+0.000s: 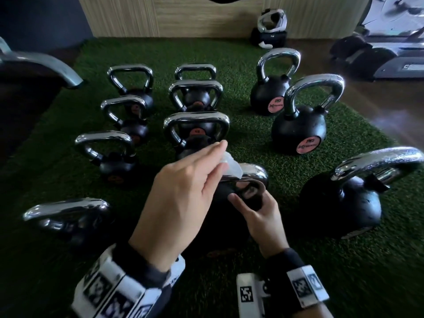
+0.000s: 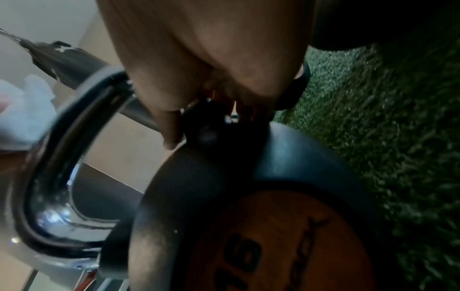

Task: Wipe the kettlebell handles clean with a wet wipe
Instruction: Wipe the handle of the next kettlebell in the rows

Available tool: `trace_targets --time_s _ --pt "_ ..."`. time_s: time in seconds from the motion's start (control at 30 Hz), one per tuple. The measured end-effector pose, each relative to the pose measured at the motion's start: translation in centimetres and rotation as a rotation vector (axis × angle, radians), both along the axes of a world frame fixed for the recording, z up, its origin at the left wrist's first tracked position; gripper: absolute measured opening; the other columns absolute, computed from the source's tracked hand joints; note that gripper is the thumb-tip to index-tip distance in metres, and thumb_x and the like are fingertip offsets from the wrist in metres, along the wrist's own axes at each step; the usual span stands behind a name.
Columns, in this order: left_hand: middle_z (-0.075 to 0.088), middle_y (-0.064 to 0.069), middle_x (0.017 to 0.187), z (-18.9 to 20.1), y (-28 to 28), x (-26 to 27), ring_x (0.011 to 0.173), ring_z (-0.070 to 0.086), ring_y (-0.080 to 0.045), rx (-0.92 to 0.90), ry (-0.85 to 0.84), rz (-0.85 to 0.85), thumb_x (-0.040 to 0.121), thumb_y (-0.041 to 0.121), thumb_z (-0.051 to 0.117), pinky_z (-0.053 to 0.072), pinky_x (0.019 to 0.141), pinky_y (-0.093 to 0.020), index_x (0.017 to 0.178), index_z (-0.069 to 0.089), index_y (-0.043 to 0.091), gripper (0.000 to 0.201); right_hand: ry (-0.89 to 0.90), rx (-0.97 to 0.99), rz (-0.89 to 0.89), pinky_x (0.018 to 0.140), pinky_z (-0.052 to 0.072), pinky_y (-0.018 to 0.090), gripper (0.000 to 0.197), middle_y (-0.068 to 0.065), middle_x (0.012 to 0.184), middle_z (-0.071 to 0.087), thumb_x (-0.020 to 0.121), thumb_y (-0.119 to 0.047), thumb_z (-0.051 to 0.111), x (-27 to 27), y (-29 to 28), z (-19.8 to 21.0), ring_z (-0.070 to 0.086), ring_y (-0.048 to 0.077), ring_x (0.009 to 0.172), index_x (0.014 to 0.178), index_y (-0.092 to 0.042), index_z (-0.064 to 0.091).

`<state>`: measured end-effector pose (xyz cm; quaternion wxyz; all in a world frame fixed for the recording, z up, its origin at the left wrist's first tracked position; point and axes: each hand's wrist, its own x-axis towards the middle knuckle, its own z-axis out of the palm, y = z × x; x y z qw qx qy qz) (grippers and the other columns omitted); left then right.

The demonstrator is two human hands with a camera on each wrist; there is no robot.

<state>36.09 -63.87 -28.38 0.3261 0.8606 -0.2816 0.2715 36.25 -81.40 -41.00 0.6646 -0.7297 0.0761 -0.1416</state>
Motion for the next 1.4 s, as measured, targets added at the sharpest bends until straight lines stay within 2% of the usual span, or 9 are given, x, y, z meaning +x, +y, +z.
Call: trace_targets --time_s 0.13,0.3,0.43,0.67,0.8,0.9,1.1,1.2,1.4 --pt "0.072 0.002 0.127 -0.8 -0.9 1.1 0.112 0.071 -0.009 0.120 0.040 -0.037 0.100 0.018 0.066 0.061 0.089 -0.031 0.129 0.071 0.010 0.030 -0.001 -0.052 -0.035 0.096 0.057 0.035 0.021 -0.009 0.100 0.078 0.081 -0.025 0.086 0.3 -0.1 -0.8 0.073 0.006 0.099 0.099 -0.024 0.076" --pt "0.072 0.008 0.121 -1.4 3.5 0.8 0.110 0.064 0.007 -0.021 0.061 0.057 0.096 0.014 0.070 0.051 0.094 -0.010 0.121 0.075 0.010 0.027 -0.018 -0.086 -0.018 0.091 0.057 0.030 0.020 -0.012 0.097 0.078 0.082 -0.025 0.086 0.2 -0.6 -0.9 0.073 0.003 0.096 0.099 -0.025 0.077" --pt "0.070 0.002 0.125 -3.2 4.7 0.2 0.116 0.066 0.001 -0.026 -0.002 0.040 0.095 0.012 0.067 0.052 0.098 -0.014 0.126 0.070 0.007 0.032 -0.016 -0.061 -0.018 0.094 0.057 0.034 0.020 -0.012 0.101 0.078 0.083 -0.028 0.084 0.0 -0.4 -1.2 0.072 0.003 0.100 0.102 -0.026 0.077" --pt "0.072 0.023 0.120 -9.3 5.0 -0.9 0.111 0.070 -0.002 -0.608 0.191 0.084 0.097 -0.002 0.059 0.057 0.093 -0.018 0.127 0.065 0.000 0.030 -0.020 -0.020 -0.018 0.100 0.055 0.045 0.022 -0.009 0.105 0.078 0.084 -0.029 0.084 0.2 -0.3 -1.7 0.072 0.007 0.105 0.105 -0.026 0.076" --pt "0.070 0.002 0.127 -10.8 4.4 -1.5 0.117 0.069 -0.009 -0.687 0.172 0.116 0.096 0.001 0.059 0.055 0.095 -0.019 0.129 0.064 0.003 0.032 -0.016 -0.018 -0.024 0.102 0.054 0.048 0.025 -0.009 0.108 0.078 0.083 -0.032 0.084 0.4 -0.3 -2.1 0.071 0.010 0.109 0.106 -0.027 0.076" --pt "0.072 0.019 0.121 -12.5 4.0 -1.7 0.114 0.070 -0.005 -0.795 0.266 0.151 0.096 0.010 0.060 0.057 0.094 -0.020 0.124 0.066 0.018 0.030 -0.009 -0.024 -0.034 0.101 0.054 0.049 0.027 -0.009 0.107 0.078 0.083 -0.034 0.084 0.4 -0.3 -2.2 0.071 0.010 0.108 0.107 -0.027 0.076" --pt "0.079 0.001 0.103 -15.7 2.8 -2.6 0.095 0.077 -0.013 -0.811 0.366 0.183 0.086 0.009 0.071 0.061 0.085 -0.023 0.123 0.067 -0.007 0.040 -0.014 -0.025 -0.049 0.099 0.056 0.048 0.025 -0.008 0.103 0.079 0.081 -0.029 0.086 0.4 -0.3 -1.8 0.073 0.009 0.104 0.103 -0.024 0.077" --pt "0.079 0.011 0.097 -15.0 2.6 -1.9 0.087 0.076 -0.005 -0.821 0.360 0.201 0.085 0.011 0.074 0.057 0.079 -0.013 0.119 0.071 -0.002 0.037 -0.004 -0.038 -0.078 0.096 0.058 0.045 0.023 -0.008 0.098 0.079 0.079 -0.028 0.088 -0.1 -0.2 -1.3 0.074 0.007 0.097 0.099 -0.024 0.078" --pt "0.079 0.000 0.083 -13.2 2.8 2.3 0.074 0.069 0.011 -0.586 0.339 0.228 0.088 0.023 0.074 0.047 0.072 -0.004 0.099 0.080 0.001 0.025 0.025 -0.278 -0.233 0.075 0.057 0.025 0.026 -0.023 0.079 0.074 0.067 -0.044 0.092 -4.1 0.2 -0.6 0.070 -0.003 0.076 0.079 -0.029 0.074"
